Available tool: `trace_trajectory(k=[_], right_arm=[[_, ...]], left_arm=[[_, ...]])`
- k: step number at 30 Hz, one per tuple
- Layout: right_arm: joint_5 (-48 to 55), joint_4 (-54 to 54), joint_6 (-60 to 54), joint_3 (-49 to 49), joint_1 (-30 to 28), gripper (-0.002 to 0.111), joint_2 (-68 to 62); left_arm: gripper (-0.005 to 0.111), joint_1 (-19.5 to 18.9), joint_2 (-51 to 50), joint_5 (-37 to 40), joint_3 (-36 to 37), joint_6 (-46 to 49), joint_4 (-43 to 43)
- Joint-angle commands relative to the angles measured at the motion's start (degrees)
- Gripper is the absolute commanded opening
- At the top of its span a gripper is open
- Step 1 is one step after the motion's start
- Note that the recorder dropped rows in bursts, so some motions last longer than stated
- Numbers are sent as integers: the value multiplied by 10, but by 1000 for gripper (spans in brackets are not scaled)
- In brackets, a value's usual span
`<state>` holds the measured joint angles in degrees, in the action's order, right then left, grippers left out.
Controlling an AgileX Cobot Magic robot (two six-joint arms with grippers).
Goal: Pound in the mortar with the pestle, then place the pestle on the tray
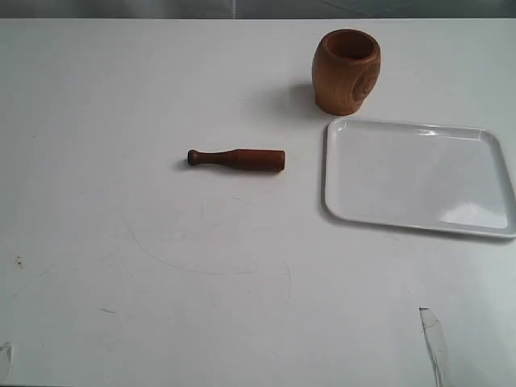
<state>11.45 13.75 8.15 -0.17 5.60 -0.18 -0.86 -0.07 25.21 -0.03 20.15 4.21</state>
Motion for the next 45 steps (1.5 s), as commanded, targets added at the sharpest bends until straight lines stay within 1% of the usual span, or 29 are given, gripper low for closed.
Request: trace_trajectory(k=[1, 27, 34, 36, 39, 41, 45], right_arm=[[-1, -2, -2, 2, -4, 0, 2], [-1, -5, -1, 2, -4, 0, 2], [-23, -18, 0, 2, -4, 0, 2], [-61, -38, 3, 2, -4, 0, 2], [-147, -125, 15, 2, -4, 0, 2], [-175, -186, 15, 2, -4, 0, 2], [-208, -260, 15, 2, -4, 0, 2]], left_arm=[[0, 4, 1, -2, 0, -5, -4], [0, 4, 1, -2, 0, -5, -4], [0, 4, 1, -2, 0, -5, -4], [0, 4, 1, -2, 0, -5, -4], [0, 4, 1, -2, 0, -5, -4], [0, 4, 1, -2, 0, -5, -4], [0, 4, 1, -2, 0, -5, -4]])
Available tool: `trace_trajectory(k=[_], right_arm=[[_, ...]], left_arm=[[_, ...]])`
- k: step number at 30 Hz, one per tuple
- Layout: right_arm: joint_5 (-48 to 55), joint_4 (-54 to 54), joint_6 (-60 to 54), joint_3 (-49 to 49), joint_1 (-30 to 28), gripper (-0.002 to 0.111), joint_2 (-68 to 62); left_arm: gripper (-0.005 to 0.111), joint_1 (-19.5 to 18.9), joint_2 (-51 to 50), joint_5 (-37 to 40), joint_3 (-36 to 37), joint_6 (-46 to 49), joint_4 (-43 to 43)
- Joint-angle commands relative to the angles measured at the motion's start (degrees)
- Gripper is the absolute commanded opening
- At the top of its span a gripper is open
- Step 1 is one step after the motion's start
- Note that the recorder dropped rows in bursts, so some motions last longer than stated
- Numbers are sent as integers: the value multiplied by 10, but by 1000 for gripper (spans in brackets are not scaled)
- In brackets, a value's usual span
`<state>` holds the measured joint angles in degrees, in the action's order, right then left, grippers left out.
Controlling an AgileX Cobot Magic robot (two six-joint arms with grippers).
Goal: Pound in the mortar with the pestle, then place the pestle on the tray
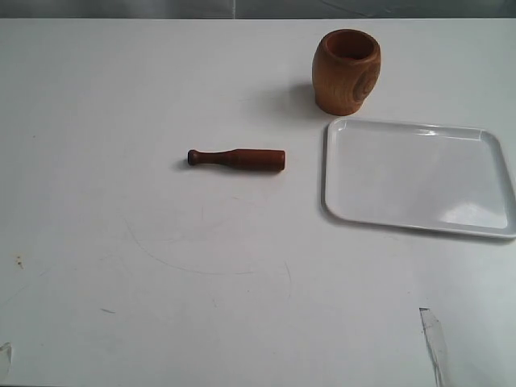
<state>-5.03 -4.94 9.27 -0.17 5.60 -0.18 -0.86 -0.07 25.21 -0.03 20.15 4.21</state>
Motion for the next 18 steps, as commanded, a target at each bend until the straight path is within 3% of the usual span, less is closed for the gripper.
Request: trace_trajectory(k=[1, 11, 18], right_arm=[[-54, -77, 4, 2, -4, 0, 2], [-151, -75, 15, 2, -4, 0, 2], [-210, 82, 34, -57, -4, 0, 2]], left_arm=[[0, 4, 1, -2, 0, -5, -4], [0, 4, 1, -2, 0, -5, -4], [0, 4, 1, -2, 0, -5, -4]])
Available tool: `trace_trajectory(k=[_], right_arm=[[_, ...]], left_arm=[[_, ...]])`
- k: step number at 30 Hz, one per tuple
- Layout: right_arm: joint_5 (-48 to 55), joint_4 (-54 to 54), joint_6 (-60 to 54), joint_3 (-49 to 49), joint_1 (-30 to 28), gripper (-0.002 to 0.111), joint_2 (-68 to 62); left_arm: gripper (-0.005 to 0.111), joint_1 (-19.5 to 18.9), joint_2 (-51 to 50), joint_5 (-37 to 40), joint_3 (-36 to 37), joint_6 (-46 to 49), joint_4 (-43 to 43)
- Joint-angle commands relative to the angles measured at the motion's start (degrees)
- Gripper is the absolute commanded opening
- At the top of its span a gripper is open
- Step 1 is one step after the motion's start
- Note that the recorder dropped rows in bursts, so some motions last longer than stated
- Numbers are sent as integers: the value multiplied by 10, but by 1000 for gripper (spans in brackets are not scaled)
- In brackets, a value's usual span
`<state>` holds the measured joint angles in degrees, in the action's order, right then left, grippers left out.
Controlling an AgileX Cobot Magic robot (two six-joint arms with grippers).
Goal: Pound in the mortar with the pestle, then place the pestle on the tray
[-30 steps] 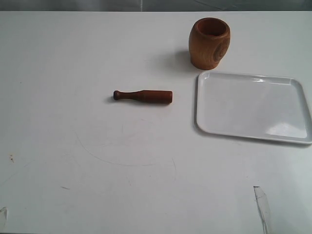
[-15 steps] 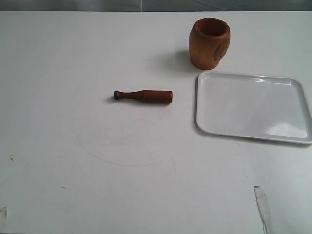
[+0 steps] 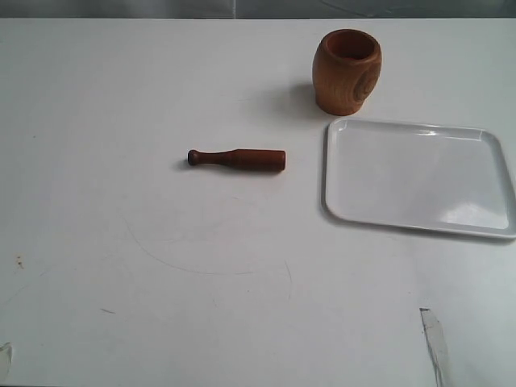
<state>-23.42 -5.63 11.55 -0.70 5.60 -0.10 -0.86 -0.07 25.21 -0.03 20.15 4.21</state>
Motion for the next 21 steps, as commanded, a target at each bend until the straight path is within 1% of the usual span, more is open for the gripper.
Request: trace_trajectory(k=[1, 4, 6, 8, 9, 13, 14, 15, 17, 18, 19, 21], right_arm=[[-18, 110, 11, -78, -4, 0, 1], [40, 191, 31, -164, -4, 0, -23], [88, 285, 82, -226, -4, 0, -65], [101, 382, 140, -275, -4, 0, -109], [91, 477, 209, -323, -4, 0, -160], [58, 654, 363, -404, -4, 0, -267], [56, 743, 462, -443, -4, 0, -324], [56, 777, 512, -457, -4, 0, -347], [55, 964, 720, -516, -4, 0, -442], [46, 1018, 781, -527, -4, 0, -465], [22, 1056, 871, -544, -4, 0, -508], [-23, 1056, 895, -555, -4, 0, -553]], left_arm=[[0, 4, 1, -2, 0, -5, -4], [0, 4, 1, -2, 0, -5, -4], [0, 4, 1, -2, 0, -5, -4], [0, 4, 1, -2, 0, -5, -4], [0, 4, 1, -2, 0, -5, -4], [0, 4, 1, -2, 0, -5, -4], [0, 4, 1, -2, 0, -5, -4], [0, 4, 1, -2, 0, -5, -4], [0, 4, 1, -2, 0, -5, -4], [0, 4, 1, -2, 0, -5, -4], [0, 4, 1, -2, 0, -5, -4], [0, 4, 1, -2, 0, -5, -4]])
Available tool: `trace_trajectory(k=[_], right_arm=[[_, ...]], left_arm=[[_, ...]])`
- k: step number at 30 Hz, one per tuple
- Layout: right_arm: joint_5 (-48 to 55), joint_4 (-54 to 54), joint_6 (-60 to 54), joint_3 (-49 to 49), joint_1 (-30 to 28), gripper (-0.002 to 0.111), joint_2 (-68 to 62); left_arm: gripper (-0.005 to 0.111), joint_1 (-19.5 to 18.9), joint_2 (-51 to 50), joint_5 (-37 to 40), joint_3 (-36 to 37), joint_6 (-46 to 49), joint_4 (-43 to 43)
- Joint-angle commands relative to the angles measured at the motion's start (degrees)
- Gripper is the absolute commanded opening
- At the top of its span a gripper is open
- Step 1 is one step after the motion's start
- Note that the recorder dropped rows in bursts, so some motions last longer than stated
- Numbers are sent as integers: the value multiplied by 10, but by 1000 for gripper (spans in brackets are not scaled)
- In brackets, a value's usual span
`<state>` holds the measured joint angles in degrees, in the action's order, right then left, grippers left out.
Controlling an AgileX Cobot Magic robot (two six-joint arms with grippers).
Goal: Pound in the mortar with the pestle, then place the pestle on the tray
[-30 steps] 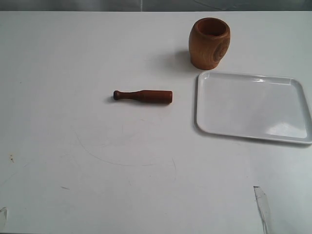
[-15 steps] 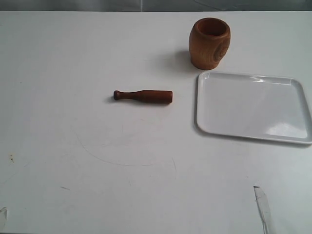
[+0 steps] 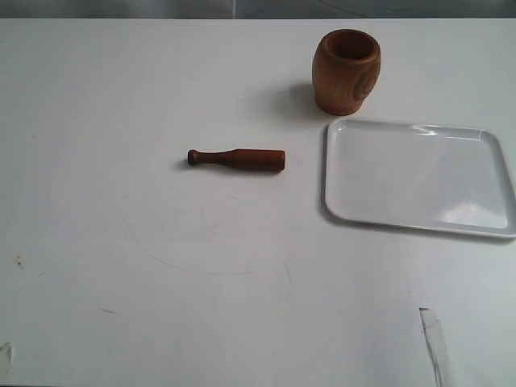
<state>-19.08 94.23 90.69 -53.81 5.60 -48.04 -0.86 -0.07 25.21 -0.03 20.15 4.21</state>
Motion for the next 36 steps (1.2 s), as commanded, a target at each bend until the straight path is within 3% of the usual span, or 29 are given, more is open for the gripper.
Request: trace_trajectory(k=[1, 3, 5, 11, 15, 19, 21, 24, 26, 29, 31, 33, 36], right_arm=[[-91, 57, 107, -23, -3, 0, -94], [-126, 57, 138, -23, -3, 0, -133], [-97, 57, 88, -23, -3, 0, -142], [256, 57, 1, -23, -3, 0, -53], [463, 39, -188, -23, -3, 0, 0], [673, -69, -502, -23, -3, 0, -4], [713, -129, -600, -23, -3, 0, -22], [657, -351, -792, -23, -2, 0, -46], [597, -600, -952, -23, -2, 0, -69], [584, -990, -1277, -23, 9, 0, -118], [601, -1162, -1434, -23, 29, 0, -157], [594, -1255, -1502, -25, 63, 0, -204], [597, -1252, -1516, -57, 124, 0, -276]], left_arm=[[0, 4, 1, -2, 0, -5, -4], [0, 4, 1, -2, 0, -5, -4], [0, 4, 1, -2, 0, -5, -4], [0, 4, 1, -2, 0, -5, -4], [0, 4, 1, -2, 0, -5, -4], [0, 4, 1, -2, 0, -5, -4], [0, 4, 1, -2, 0, -5, -4], [0, 4, 1, -2, 0, -5, -4], [0, 4, 1, -2, 0, -5, -4], [0, 4, 1, -2, 0, -5, -4], [0, 4, 1, -2, 0, -5, -4], [0, 4, 1, -2, 0, -5, -4], [0, 4, 1, -2, 0, -5, -4]])
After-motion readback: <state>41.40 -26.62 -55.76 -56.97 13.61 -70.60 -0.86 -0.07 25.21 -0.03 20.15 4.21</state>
